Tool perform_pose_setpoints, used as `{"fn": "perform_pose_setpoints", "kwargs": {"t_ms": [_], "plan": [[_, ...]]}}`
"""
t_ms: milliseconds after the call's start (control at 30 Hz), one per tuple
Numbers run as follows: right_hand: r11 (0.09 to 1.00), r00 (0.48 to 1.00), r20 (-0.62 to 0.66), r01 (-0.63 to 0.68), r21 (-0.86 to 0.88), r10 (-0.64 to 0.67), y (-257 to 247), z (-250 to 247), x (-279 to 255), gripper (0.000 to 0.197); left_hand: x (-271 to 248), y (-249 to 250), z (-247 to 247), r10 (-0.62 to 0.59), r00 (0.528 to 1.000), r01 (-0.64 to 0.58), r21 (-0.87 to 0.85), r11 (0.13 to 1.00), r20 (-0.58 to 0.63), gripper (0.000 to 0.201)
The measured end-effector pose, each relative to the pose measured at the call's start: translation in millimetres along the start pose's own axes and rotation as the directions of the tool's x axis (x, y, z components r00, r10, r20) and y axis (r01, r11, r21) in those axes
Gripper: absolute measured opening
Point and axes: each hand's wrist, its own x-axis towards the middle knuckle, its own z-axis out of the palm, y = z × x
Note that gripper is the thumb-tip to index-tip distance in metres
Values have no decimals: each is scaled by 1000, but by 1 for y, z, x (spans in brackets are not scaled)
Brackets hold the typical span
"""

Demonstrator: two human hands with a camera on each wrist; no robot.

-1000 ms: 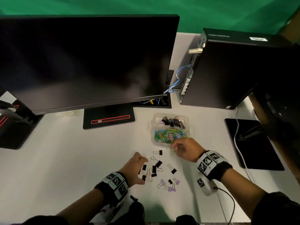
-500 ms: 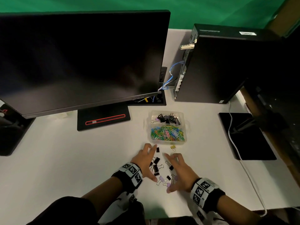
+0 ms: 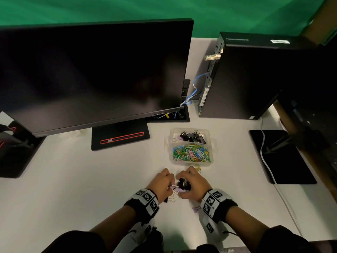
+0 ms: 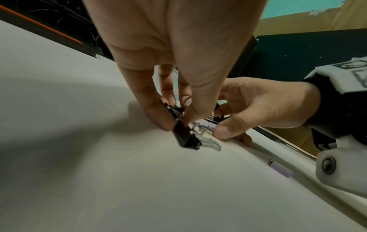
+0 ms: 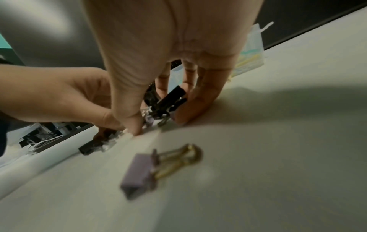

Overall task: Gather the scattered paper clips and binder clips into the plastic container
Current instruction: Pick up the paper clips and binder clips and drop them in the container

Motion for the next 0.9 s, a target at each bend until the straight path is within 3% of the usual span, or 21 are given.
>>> {"fn": "perform_pose_setpoints", "kwargs": {"t_ms": [167, 300, 433, 500, 633, 900], "plan": [[978, 996, 58, -48, -201, 61, -7, -5, 9, 22, 1, -8, -4, -31, 999, 31, -16, 999, -12, 16], [981, 994, 58, -81, -175, 93, -8, -11, 9, 10, 4, -13, -9, -13, 1000, 12, -44, 999, -10, 13], [994, 996, -23, -87, -65, 86, 0, -16, 6, 37, 9, -18, -15, 26, 1000, -26, -98, 995, 2, 10], [997, 995, -66, -76, -11, 75, 2, -22, 3, 41, 12, -18, -21, 52, 999, -51, -111, 993, 9, 11], [994, 987, -136, -72, 76, 82, 11, -36, -3, 39, 21, -5, -49, 76, 996, -81, -161, 984, -37, 8], [982, 986, -112, -108, 154, 126, 19, -44, -12, 33, 84, 30, -104, 29, 979, -79, -242, 967, -201, 12]]}}
